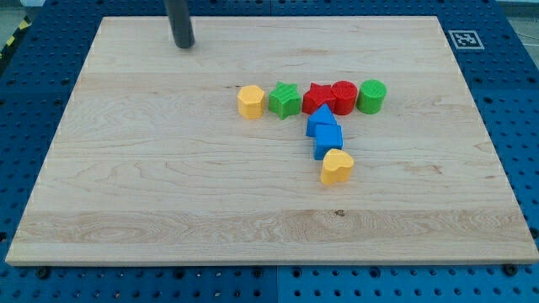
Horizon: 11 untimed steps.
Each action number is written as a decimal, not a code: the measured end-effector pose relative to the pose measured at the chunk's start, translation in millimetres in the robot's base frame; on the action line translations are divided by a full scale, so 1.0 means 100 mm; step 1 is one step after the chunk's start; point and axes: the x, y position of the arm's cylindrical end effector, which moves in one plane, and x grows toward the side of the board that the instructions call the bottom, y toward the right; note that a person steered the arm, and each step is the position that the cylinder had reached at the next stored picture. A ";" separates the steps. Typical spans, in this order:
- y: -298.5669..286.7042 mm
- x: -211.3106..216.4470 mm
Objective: Put the hexagon on the left side of heart
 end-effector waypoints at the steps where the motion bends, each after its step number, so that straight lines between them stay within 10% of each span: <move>1: 0.19 0.23; 11: 1.06 1.71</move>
